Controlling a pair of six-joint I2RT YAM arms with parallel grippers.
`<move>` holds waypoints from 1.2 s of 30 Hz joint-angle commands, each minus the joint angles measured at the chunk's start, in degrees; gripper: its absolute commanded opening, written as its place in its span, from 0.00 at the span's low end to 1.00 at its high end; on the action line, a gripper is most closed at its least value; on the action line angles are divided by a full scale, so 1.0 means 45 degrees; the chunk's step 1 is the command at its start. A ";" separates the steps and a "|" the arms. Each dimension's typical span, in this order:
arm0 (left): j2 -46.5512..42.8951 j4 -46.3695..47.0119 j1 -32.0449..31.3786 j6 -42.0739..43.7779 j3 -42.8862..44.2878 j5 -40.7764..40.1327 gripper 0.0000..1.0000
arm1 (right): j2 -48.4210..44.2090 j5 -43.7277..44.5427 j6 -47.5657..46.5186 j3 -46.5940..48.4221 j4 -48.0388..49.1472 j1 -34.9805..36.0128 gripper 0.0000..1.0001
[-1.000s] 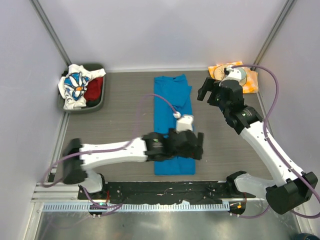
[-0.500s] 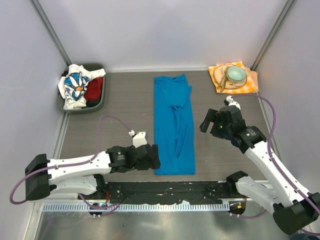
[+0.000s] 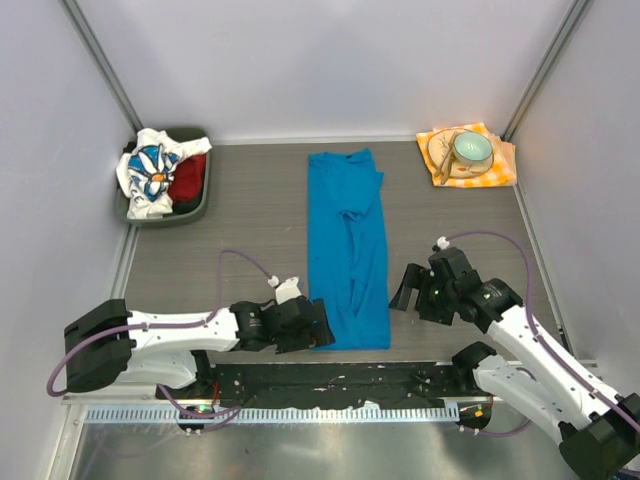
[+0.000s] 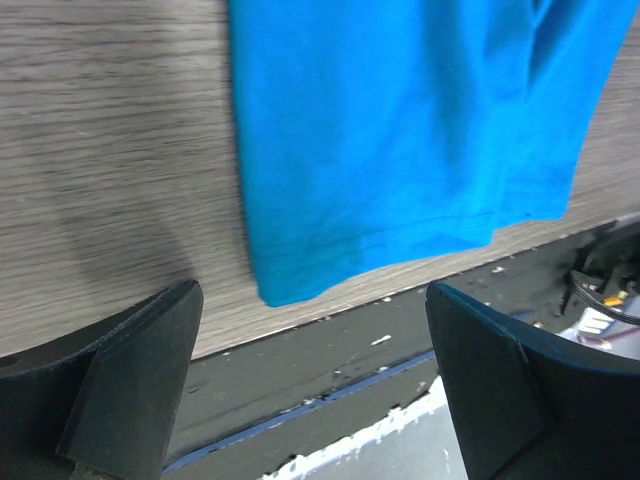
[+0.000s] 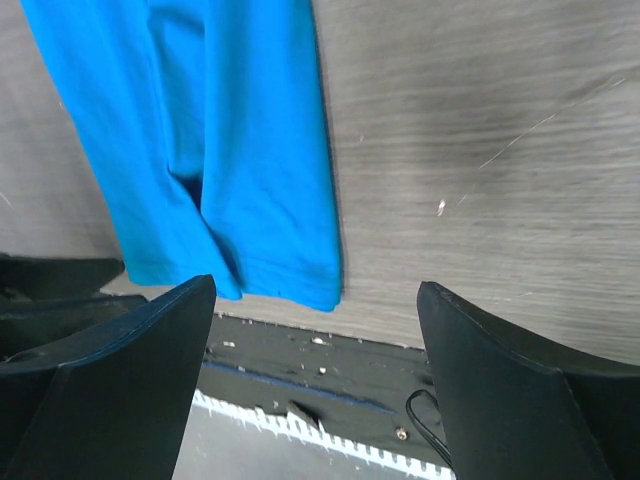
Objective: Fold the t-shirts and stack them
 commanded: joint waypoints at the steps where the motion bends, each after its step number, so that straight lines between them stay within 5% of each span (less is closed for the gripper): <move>1: 0.0420 0.1077 0.0023 -0.0492 -0.0213 0.0556 1.00 | 0.0039 -0.0180 0.0901 -0.0306 0.0516 0.1135 0.88; 6: 0.0635 0.1605 0.0023 -0.0980 -0.0682 0.0771 0.88 | 0.0410 0.0426 0.1643 -0.0599 0.1004 0.2465 0.87; 13: 0.0284 0.1391 0.0042 -0.1234 -0.0995 0.0556 0.51 | 0.0723 0.0582 0.1898 -0.0718 0.1337 0.2993 0.85; 18: 0.0362 0.1545 0.0392 -0.1235 -0.1229 0.0556 0.40 | 0.0762 0.0602 0.2034 -0.0717 0.1435 0.3247 0.85; 25: 0.0148 0.1489 0.1389 -0.0728 -0.1679 0.0615 0.01 | 0.0898 0.0719 0.2268 -0.0794 0.1571 0.3735 0.85; 36: 0.0459 0.1898 0.1937 -0.0258 -0.1523 0.0907 0.00 | 0.0958 0.0465 0.2933 -0.1732 0.2177 0.4341 0.80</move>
